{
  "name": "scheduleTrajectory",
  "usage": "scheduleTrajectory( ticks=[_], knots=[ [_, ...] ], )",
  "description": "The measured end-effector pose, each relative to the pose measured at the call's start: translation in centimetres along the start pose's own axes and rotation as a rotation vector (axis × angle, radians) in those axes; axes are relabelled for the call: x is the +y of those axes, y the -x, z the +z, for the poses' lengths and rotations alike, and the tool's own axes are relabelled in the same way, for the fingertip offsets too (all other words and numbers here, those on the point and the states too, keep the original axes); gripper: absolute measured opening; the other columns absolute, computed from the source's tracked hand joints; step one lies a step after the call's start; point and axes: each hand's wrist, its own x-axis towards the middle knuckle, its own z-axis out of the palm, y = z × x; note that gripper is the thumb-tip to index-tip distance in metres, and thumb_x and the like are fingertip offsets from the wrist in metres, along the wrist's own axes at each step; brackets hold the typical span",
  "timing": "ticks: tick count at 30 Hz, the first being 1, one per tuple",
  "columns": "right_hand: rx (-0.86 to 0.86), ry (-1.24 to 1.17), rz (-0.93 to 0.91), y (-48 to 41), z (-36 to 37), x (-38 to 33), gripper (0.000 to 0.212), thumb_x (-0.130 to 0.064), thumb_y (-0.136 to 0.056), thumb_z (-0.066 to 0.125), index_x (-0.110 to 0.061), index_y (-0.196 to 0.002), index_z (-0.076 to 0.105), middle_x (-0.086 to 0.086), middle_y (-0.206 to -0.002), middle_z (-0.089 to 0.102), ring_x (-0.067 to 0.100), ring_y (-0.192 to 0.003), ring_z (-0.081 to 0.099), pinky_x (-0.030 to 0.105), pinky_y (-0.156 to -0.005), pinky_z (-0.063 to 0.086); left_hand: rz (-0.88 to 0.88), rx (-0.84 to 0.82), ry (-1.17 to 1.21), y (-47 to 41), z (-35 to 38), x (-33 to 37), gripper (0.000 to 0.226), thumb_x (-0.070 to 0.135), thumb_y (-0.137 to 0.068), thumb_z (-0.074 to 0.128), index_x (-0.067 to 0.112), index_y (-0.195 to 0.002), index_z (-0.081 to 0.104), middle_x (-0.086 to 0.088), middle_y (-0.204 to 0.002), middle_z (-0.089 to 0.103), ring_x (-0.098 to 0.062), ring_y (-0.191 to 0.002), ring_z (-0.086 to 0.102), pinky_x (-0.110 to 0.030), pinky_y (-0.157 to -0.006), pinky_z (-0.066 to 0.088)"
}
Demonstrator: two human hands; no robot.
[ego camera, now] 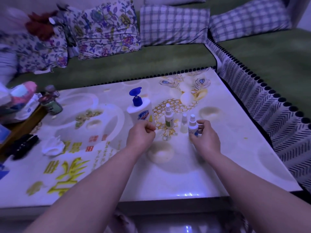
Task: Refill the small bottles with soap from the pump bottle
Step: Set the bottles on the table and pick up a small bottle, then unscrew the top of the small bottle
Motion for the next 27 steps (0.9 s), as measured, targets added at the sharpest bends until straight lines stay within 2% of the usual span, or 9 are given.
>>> scheduleTrajectory(
  ticks=[3, 7, 10, 14, 17, 20, 24, 27],
  knots=[
    [-0.052, 0.035, 0.038, 0.1, 0.1, 0.0, 0.027, -0.025, -0.087, 0.064, -0.020, -0.112, 0.056, -0.007, -0.104, 0.064, 0.021, -0.101, 0.062, 0.030, -0.069, 0.039, -0.015, -0.005, -0.015, 0.0, 0.0, 0.3, 0.018, 0.012, -0.078, 0.059, 0.030, -0.074, 0.061, 0.007, -0.088, 0.066, -0.016, -0.089, 0.062, -0.030, -0.083, 0.051],
    [-0.086, 0.028, 0.039, 0.6, -0.1, -0.1, 0.025, -0.021, -0.085, 0.064, -0.020, -0.110, 0.057, -0.006, -0.105, 0.066, 0.022, -0.101, 0.061, 0.029, -0.070, 0.036, 0.008, -0.032, 0.014, 0.2, 0.4, 1.3, 0.017, 0.011, -0.077, 0.059, 0.027, -0.075, 0.063, 0.005, -0.081, 0.066, -0.018, -0.086, 0.063, -0.031, -0.082, 0.053],
    [-0.112, 0.028, -0.016, 1.2, -0.6, -0.6, 0.027, -0.019, -0.080, 0.066, -0.025, -0.106, 0.059, -0.010, -0.101, 0.065, 0.019, -0.098, 0.062, 0.030, -0.073, 0.041, 0.044, -0.054, 0.067, 0.5, 0.6, 2.0, 0.015, 0.010, -0.076, 0.062, 0.021, -0.086, 0.065, 0.006, -0.080, 0.065, -0.016, -0.080, 0.061, -0.034, -0.083, 0.053],
    [-0.129, 0.130, -0.110, 1.6, -1.2, -1.4, 0.030, -0.021, -0.076, 0.068, -0.028, -0.104, 0.063, -0.005, -0.099, 0.064, 0.020, -0.097, 0.061, 0.034, -0.081, 0.046, 0.141, -0.166, 0.102, 1.1, 0.5, 3.1, 0.038, 0.011, -0.074, 0.072, 0.019, -0.109, 0.059, 0.006, -0.092, 0.061, -0.016, -0.079, 0.058, -0.035, -0.083, 0.053],
    [-0.141, 0.164, -0.180, 1.9, -1.3, -1.8, 0.031, -0.021, -0.075, 0.068, -0.030, -0.104, 0.065, -0.007, -0.095, 0.060, 0.019, -0.097, 0.060, 0.036, -0.084, 0.046, 0.220, -0.230, 0.051, 1.6, 0.4, 3.7, 0.045, 0.009, -0.076, 0.071, 0.022, -0.116, 0.058, 0.009, -0.095, 0.060, -0.018, -0.084, 0.062, -0.034, -0.085, 0.053],
    [-0.150, 0.213, -0.218, 2.1, -1.3, -2.2, 0.034, -0.021, -0.075, 0.066, -0.034, -0.106, 0.066, -0.006, -0.102, 0.063, 0.020, -0.101, 0.059, 0.036, -0.083, 0.045, 0.290, -0.232, -0.020, 1.9, 0.5, 3.8, 0.036, 0.008, -0.076, 0.070, 0.021, -0.109, 0.062, 0.007, -0.092, 0.060, -0.018, -0.080, 0.063, -0.033, -0.084, 0.051],
    [-0.138, 0.270, -0.254, 2.4, -1.4, -2.5, 0.037, -0.021, -0.077, 0.062, -0.039, -0.110, 0.065, -0.010, -0.107, 0.067, 0.021, -0.106, 0.056, 0.032, -0.074, 0.030, 0.348, -0.215, -0.080, 1.9, 0.5, 3.6, 0.019, 0.012, -0.077, 0.070, 0.020, -0.094, 0.066, 0.006, -0.085, 0.061, -0.016, -0.080, 0.058, -0.031, -0.079, 0.048],
    [-0.145, 0.270, -0.275, 2.7, -1.4, -2.5, 0.037, -0.024, -0.078, 0.064, -0.041, -0.111, 0.063, -0.011, -0.107, 0.068, 0.018, -0.106, 0.055, 0.031, -0.074, 0.025, 0.377, -0.206, -0.118, 2.0, 0.4, 3.5, 0.014, 0.012, -0.080, 0.067, 0.019, -0.092, 0.064, 0.004, -0.083, 0.060, -0.015, -0.078, 0.053, -0.028, -0.071, 0.042]
  ],
)
